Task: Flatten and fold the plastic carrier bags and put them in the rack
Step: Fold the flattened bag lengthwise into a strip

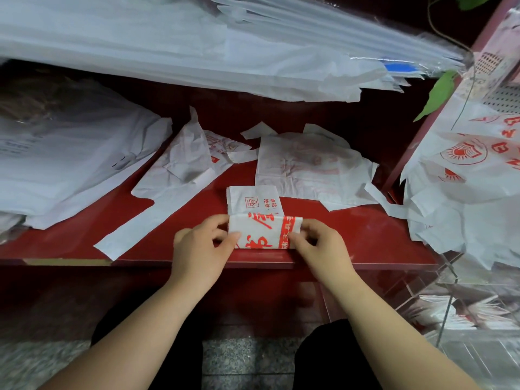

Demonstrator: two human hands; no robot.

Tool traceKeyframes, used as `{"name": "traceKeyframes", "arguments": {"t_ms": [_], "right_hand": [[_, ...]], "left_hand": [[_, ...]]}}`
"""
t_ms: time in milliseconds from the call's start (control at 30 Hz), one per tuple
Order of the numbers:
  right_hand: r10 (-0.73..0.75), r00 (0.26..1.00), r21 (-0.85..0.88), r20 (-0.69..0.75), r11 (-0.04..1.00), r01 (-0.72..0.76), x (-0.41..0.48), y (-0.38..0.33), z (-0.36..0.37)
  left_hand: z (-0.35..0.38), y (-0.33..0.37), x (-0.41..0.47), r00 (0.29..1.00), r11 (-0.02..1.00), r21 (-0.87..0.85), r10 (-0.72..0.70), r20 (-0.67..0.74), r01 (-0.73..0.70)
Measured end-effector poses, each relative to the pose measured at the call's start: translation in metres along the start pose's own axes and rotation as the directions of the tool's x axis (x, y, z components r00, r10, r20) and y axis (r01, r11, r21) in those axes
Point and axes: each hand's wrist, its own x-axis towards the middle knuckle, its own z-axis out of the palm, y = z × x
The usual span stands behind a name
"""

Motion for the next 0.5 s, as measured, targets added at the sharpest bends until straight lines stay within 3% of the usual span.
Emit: {"name": "traceKeyframes", "arguments": {"t_ms": [100, 167, 267, 367, 433, 500], "right_hand": [[0.076, 0.997, -0.036, -0.014, 0.996, -0.076, 0.008, -0.005, 0.005], [0.096, 0.995, -0.131, -0.012, 0.987, -0.097, 0.011, -0.007, 0.008], [0.053, 0.999, -0.366, -0.004, 0.929, -0.05, 0.012, -0.012, 0.01], [0.002, 0.999, -0.454, -0.046, 0.891, -0.022, 0.013, -0.012, 0.014], [-0.077, 0.995, -0.441, -0.067, 0.897, 0.04, 0.012, -0.011, 0.016], [-0.218, 0.974, -0.424, -0.068, 0.89, 0.17, 0.011, -0.005, 0.018]], "left_hand": [[0.005, 0.003, 0.004, 1.0, 0.979, 0.202, -0.016, -0.019, 0.019], [0.006, 0.003, 0.006, 1.0, 0.971, 0.238, 0.001, -0.03, 0.006], [0.005, 0.004, 0.008, 0.999, 0.949, 0.314, 0.039, -0.003, -0.036], [0.003, 0.005, 0.009, 0.996, 0.912, 0.404, 0.054, 0.068, -0.077], [0.007, -0.004, 0.011, 0.975, 0.879, 0.423, 0.216, 0.061, -0.221], [0.011, -0.013, 0.01, 0.909, 0.808, 0.439, 0.413, 0.054, -0.394]]}}
